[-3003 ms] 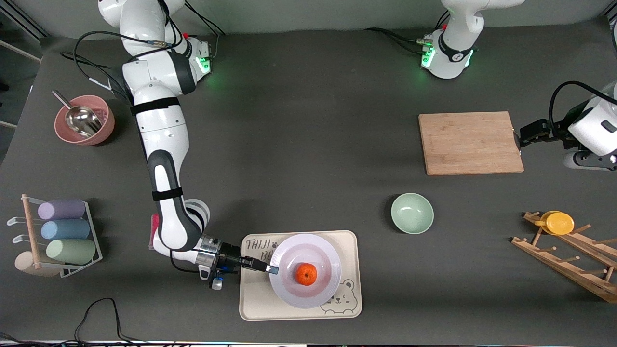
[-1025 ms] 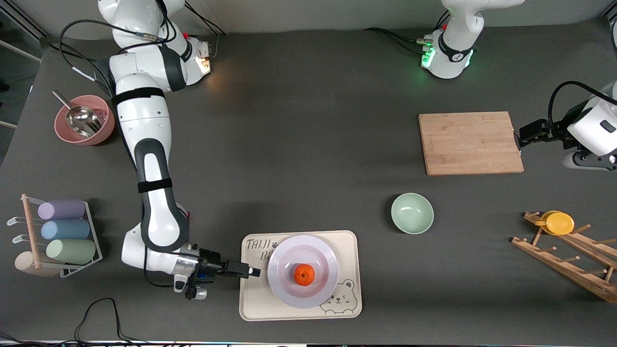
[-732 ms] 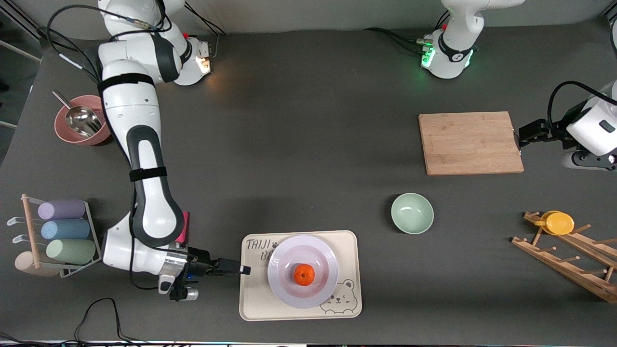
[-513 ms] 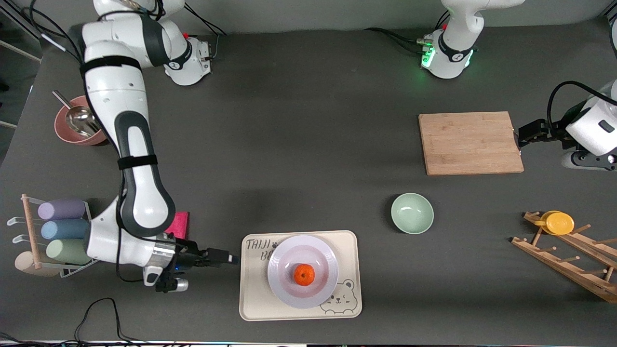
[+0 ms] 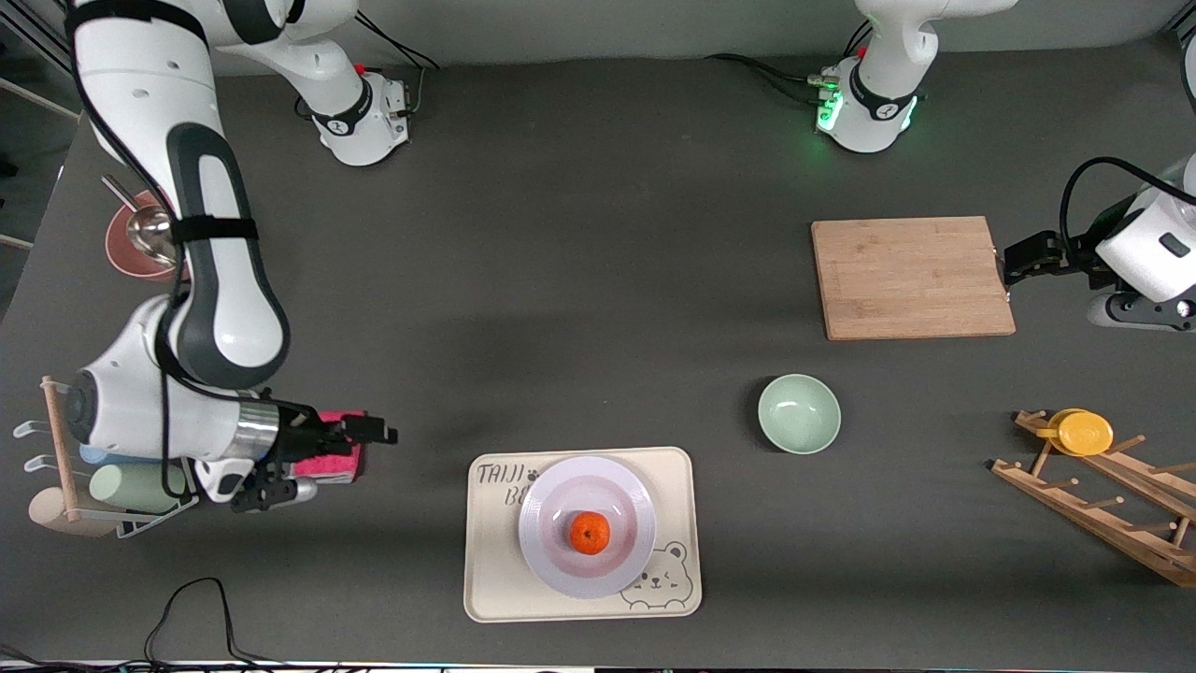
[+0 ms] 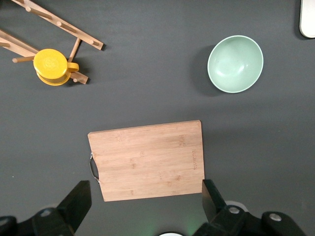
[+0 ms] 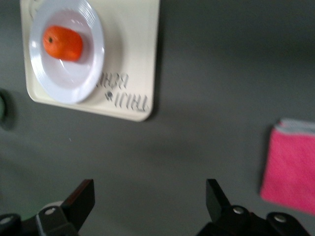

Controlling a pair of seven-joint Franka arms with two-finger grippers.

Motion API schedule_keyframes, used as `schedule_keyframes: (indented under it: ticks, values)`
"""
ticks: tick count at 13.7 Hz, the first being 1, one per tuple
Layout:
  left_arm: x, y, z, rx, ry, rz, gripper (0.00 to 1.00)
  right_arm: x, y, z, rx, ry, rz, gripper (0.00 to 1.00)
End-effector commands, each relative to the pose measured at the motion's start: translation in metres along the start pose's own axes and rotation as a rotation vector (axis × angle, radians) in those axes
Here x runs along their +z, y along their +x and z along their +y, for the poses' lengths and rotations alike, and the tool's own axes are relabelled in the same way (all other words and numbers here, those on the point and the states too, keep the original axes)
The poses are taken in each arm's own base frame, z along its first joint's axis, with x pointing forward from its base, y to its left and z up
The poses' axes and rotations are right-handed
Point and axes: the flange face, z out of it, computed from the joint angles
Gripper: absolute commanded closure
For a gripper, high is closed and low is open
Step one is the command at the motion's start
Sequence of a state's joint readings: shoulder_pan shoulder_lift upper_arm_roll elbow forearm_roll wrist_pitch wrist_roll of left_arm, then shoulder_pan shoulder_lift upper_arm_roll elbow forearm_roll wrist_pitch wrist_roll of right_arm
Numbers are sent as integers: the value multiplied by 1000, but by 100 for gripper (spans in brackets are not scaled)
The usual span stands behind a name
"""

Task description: Place orange and plate with both arms

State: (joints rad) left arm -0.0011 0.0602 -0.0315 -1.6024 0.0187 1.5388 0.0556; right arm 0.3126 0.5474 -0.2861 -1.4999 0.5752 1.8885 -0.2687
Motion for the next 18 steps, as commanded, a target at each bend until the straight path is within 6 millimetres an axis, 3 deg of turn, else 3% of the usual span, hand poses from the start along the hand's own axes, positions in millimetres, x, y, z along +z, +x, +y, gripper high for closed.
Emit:
schedule_keyframes:
  ticks: [1, 3, 5, 8, 13, 16, 18]
  values:
    - [-3, -3, 4, -9, 1, -8, 0, -48, -37, 4, 12, -95, -81, 0]
    - [-3, -3, 2, -12, 2, -7, 0, -80, -53, 2, 5, -235, -114, 0]
    - [-3, -2, 3, -10, 2, -7, 0, -102, -71, -13, 18, -362, -157, 0]
    - [-3, -2, 3, -10, 2, -7, 0, -140, -96, -21, 15, -381, -178, 0]
    - [-3, -3, 2, -12, 3, -7, 0, -205, -124, 7, 83, -387, -163, 0]
    - [-3, -3, 3, -10, 4, -7, 0, -229, -134, 1, 70, -407, -113, 0]
    - [-3, -2, 2, -10, 2, -4, 0, -231, -135, -14, 38, -407, -92, 0]
